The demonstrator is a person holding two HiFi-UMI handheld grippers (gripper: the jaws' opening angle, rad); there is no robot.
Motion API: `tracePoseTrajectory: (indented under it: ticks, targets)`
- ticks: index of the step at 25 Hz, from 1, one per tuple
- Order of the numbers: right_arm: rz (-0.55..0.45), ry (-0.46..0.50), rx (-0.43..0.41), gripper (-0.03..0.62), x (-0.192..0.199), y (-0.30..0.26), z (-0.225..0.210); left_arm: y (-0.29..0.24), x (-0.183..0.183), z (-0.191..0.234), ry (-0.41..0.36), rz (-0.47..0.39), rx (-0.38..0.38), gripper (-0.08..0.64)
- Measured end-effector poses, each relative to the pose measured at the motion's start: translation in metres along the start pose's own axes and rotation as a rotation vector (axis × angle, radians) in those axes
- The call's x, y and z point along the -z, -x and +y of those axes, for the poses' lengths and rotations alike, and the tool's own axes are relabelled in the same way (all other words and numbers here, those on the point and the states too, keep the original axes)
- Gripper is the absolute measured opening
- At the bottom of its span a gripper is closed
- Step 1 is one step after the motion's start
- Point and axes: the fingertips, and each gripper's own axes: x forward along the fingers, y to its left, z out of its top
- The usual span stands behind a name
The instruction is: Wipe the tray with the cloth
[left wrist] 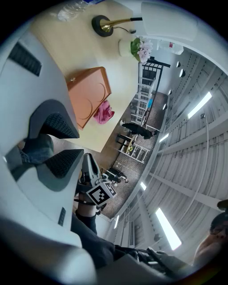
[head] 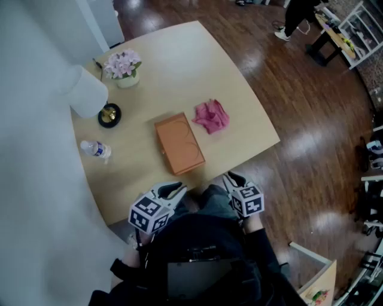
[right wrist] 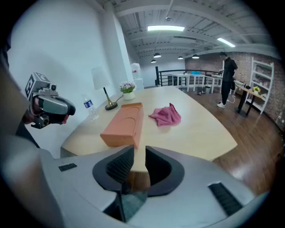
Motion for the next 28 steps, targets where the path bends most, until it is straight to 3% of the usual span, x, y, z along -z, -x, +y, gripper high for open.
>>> tracePoseTrajectory:
  ticks: [4, 9, 10, 11, 12, 20, 21, 23, 26, 28]
  targets:
    - [-0.019, 0.080, 0.043, 0.086, -0.044, -0.031, -0.012, 0.006, -0.009, 0.018, 0.035, -0.026, -0.021, 0.078]
    - [-0.044, 0.275, 0.157, 0.086, -0.107, -0.086, -0.048, 0.008, -0.022, 0.040, 0.070, -0.036, -0.092, 0.078]
    - [-0.040, 0.304, 0.172, 0.104, -0.116, -0.099, -0.057, 0.009, -0.025, 0.046, 0.077, -0.036, -0.113, 0.078]
    - [-0.027, 0.329, 0.179, 0.167, -0.124, -0.113, -0.065, 0.009, -0.029, 0.051, 0.083, -0.037, -0.132, 0.078]
    - [-0.011, 0.350, 0.179, 0.209, -0.129, -0.126, -0.072, 0.009, -0.033, 0.056, 0.089, -0.037, -0.148, 0.078]
    - [0.091, 0.426, 0.084, 0.215, -0.134, -0.205, -0.097, -0.013, -0.053, 0.079, 0.156, 0.000, -0.247, 0.078]
    - [0.094, 0.425, 0.083, 0.195, -0.133, -0.209, -0.100, -0.017, -0.054, 0.081, 0.165, 0.008, -0.256, 0.078]
    - [0.079, 0.378, 0.106, 0.046, -0.135, -0.213, -0.114, -0.023, -0.053, 0.086, 0.184, 0.025, -0.272, 0.078]
    - [0.044, 0.236, 0.168, 0.034, -0.139, -0.202, -0.151, -0.028, -0.055, 0.089, 0.205, 0.042, -0.296, 0.078]
    - [0.093, 0.169, 0.213, 0.034, -0.128, -0.198, -0.182, -0.033, -0.057, 0.090, 0.215, 0.048, -0.307, 0.078]
